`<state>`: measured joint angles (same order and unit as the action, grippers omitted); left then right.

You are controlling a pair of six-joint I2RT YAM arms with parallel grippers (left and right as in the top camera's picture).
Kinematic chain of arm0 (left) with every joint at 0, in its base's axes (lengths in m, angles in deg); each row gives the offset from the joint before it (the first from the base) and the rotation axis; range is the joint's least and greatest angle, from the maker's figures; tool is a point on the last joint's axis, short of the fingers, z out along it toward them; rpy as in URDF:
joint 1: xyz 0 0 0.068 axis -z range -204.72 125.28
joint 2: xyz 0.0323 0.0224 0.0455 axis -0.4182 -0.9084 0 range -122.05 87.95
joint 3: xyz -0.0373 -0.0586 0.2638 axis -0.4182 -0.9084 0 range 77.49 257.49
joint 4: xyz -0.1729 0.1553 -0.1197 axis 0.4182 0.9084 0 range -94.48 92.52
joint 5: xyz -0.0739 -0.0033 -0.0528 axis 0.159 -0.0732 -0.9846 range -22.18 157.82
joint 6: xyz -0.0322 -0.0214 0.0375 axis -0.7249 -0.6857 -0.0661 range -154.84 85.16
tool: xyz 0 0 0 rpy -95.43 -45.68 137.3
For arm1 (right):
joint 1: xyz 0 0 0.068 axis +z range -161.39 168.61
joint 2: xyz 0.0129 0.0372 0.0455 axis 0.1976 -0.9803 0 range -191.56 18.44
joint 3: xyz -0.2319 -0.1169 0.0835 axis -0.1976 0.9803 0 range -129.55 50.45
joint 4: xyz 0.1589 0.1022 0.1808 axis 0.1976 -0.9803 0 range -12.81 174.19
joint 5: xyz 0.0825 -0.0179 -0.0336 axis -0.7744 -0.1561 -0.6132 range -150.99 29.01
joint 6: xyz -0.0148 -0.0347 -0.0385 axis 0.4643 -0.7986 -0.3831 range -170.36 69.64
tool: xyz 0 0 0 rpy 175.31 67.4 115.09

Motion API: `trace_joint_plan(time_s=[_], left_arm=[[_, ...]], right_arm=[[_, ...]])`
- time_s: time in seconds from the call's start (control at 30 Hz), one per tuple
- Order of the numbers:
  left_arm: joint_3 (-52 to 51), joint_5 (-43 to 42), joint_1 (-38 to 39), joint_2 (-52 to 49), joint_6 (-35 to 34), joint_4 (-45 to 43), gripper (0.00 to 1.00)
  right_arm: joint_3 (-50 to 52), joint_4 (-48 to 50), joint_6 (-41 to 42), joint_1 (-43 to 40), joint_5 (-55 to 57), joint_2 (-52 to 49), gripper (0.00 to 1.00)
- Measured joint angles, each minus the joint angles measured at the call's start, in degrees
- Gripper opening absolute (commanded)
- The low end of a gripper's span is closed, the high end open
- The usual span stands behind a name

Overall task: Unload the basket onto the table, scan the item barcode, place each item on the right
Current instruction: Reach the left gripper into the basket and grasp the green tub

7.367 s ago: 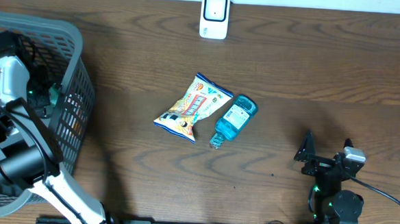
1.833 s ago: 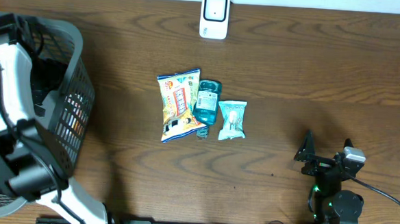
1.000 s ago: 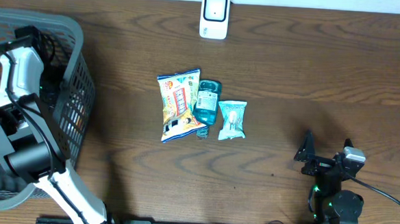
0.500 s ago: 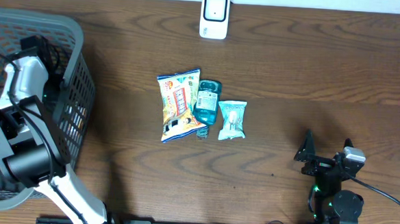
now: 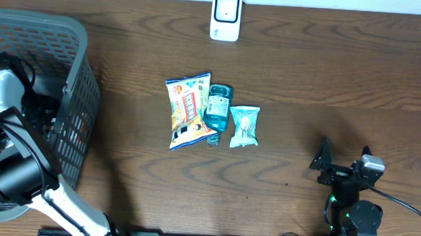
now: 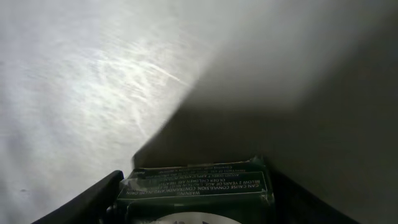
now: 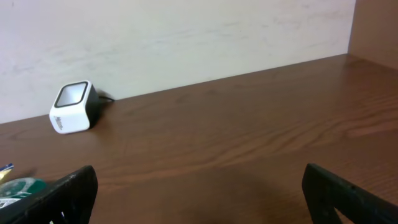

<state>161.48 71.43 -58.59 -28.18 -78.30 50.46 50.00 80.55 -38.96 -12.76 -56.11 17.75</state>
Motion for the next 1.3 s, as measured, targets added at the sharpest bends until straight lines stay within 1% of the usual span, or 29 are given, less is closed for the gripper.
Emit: trace_joint_plan(time_s=[0.03, 0.07, 0.13, 0.17, 0.23, 0.5, 0.7, 0.8, 1.1, 1.3], left_arm=[[0.0, 0.1, -0.2, 0.0, 0.0, 0.2, 0.7], [0.0, 0.2, -0.4, 0.0, 0.0, 0.4, 0.76], [0.0, 0.5, -0.4, 0.0, 0.0, 0.7, 0.83], [-0.1, 0.8, -0.5, 0.2, 0.1, 1.0, 0.93], [-0.4, 1.1, -0.6, 0.7, 0.2, 1.4, 0.98], [-3.0, 1.0, -0.9, 5.1, -0.1, 3.4, 0.98], [-3.0, 0.8, -0.9, 9.1, -2.1, 3.6, 0.98], [-4.2, 0.6, -0.9, 9.1, -3.1, 2.1, 0.98], [-11.7, -0.3, -0.9, 9.1, -3.7, -5.2, 0.98], [-12.4, -0.5, -0.9, 9.1, -3.9, -7.6, 0.98]], right_arm=[[0.0, 0.0, 0.0, 0.0, 0.0, 0.0, 0.99], [0.0, 0.0, 0.0, 0.0, 0.0, 0.0, 0.99], [0.0, 0.0, 0.0, 0.0, 0.0, 0.0, 0.99], [0.0, 0.0, 0.0, 0.0, 0.0, 0.0, 0.99], [0.0, 0.0, 0.0, 0.0, 0.0, 0.0, 0.99], [0.0, 0.0, 0.0, 0.0, 0.0, 0.0, 0.99], [0.0, 0.0, 0.0, 0.0, 0.0, 0.0, 0.99], [0.0, 0.0, 0.0, 0.0, 0.0, 0.0, 0.99], [0.0, 0.0, 0.0, 0.0, 0.0, 0.0, 0.99], [0.0, 0.0, 0.0, 0.0, 0.0, 0.0, 0.99]])
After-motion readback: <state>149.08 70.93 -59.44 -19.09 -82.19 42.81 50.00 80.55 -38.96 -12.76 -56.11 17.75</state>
